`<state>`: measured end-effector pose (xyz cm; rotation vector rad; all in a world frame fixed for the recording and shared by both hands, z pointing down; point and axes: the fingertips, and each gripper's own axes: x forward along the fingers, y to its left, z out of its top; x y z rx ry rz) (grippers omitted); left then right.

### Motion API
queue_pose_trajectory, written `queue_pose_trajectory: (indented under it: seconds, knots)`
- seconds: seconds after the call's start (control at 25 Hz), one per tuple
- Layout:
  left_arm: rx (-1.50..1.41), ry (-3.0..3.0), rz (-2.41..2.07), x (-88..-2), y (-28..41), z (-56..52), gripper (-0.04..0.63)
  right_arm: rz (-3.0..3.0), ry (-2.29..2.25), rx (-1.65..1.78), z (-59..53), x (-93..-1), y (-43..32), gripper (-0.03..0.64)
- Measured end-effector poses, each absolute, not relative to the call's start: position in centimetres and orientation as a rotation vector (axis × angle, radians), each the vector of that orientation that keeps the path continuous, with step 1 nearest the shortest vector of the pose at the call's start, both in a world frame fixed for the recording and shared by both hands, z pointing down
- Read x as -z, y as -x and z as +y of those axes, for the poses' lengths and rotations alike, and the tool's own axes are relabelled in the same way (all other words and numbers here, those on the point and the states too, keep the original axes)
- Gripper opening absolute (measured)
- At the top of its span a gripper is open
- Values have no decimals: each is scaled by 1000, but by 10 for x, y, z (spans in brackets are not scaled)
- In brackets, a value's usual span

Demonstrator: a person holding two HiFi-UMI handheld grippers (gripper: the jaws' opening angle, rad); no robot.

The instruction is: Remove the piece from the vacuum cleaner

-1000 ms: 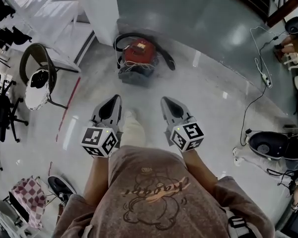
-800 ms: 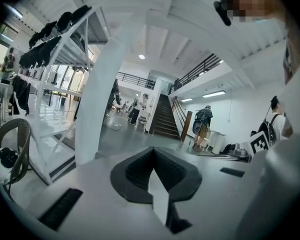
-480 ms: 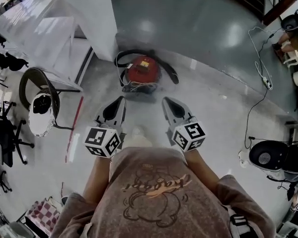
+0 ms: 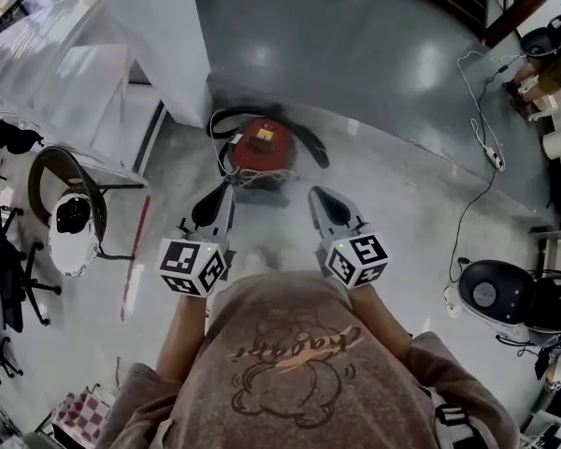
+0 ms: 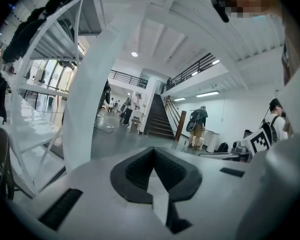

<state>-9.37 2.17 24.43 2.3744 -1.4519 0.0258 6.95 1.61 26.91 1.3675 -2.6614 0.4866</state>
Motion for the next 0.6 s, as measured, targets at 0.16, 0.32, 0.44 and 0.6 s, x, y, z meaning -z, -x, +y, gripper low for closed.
queue_pose_trajectory:
  seconds: [0.16,0.32,0.44,0.6]
  knots:
    - [-20,-2346,-1485,-241,96,12,3,-2685,-1322,-482,1,-263,-67,0]
    - [-7,-2332,-1494,-239,94,1,3,-2716,-1289,-478,-15,-257,-64,0]
    - [12,-2323,-1485,-239,90,-4,3,-2738,-1272,-479,-23,-255,-64,2]
    - [37,-2324,-1465,-238,85,-12,5,-2748,-1258,-481,-31,-258,-68,15]
